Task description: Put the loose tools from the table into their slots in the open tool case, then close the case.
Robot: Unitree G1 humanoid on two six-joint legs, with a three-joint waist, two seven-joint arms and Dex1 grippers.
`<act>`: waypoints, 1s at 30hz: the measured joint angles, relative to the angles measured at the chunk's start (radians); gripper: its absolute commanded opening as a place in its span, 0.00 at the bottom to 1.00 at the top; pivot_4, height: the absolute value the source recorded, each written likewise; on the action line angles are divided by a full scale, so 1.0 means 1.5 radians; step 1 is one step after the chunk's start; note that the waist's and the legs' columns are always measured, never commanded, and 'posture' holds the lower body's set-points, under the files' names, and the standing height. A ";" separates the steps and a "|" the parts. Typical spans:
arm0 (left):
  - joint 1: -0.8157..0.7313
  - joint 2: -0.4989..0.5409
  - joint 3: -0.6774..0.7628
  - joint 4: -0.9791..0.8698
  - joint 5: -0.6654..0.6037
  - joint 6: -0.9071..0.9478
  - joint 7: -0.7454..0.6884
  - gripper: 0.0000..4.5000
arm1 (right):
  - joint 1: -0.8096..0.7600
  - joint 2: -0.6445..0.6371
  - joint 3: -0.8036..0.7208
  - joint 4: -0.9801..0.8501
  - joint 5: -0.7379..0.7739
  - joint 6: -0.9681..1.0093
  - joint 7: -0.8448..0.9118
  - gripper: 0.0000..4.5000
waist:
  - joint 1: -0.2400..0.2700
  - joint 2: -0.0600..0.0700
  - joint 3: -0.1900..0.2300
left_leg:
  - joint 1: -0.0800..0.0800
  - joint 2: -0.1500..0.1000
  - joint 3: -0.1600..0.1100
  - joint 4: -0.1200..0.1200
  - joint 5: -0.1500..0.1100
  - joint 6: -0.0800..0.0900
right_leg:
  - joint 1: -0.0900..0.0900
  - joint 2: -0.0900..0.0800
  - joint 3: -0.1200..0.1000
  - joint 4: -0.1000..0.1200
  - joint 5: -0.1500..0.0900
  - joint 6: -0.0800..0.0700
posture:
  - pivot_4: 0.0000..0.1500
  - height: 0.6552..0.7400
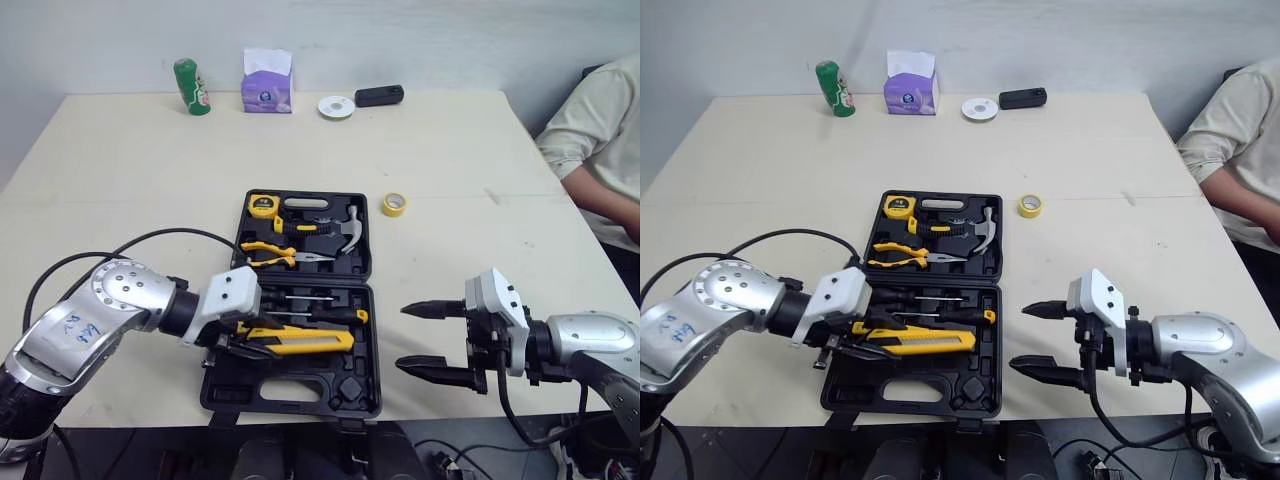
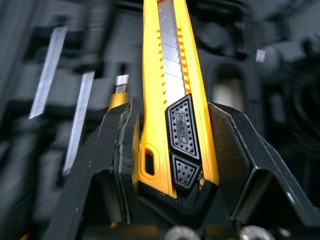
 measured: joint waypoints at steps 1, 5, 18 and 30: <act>-0.002 -0.005 -0.019 0.001 0.016 -0.007 -0.003 0.36 | 0.007 0.000 -0.006 -0.003 0.000 -0.001 -0.009 1.00 | 0.000 0.000 0.000 | 0.000 0.000 0.000 0.000 0.000 0.000 | 0.000 0.000 0.000 0.000 0.000 0.000 | 1.00 0.90; -0.002 -0.007 -0.071 0.006 0.062 -0.031 -0.026 0.36 | 0.039 -0.008 -0.033 -0.025 0.006 0.000 -0.019 1.00 | 0.003 0.000 0.000 | 0.000 0.000 0.000 0.000 0.000 0.000 | 0.000 0.000 0.000 0.000 0.000 0.000 | 1.00 0.90; -0.014 -0.014 -0.095 0.040 0.144 -0.091 -0.062 0.36 | 0.060 -0.012 -0.053 -0.037 0.010 0.000 -0.035 1.00 | 0.005 0.000 0.000 | 0.001 0.000 -0.001 0.001 0.001 0.001 | 0.002 0.000 0.000 0.000 0.000 0.000 | 1.00 0.90; -0.001 -0.038 -0.075 0.056 0.143 -0.078 -0.056 0.36 | 0.034 -0.012 -0.043 -0.033 0.003 -0.005 -0.036 1.00 | 0.013 0.000 0.000 | 0.003 0.000 -0.002 0.001 0.001 0.001 | 0.005 0.000 -0.001 0.000 0.000 0.000 | 1.00 0.90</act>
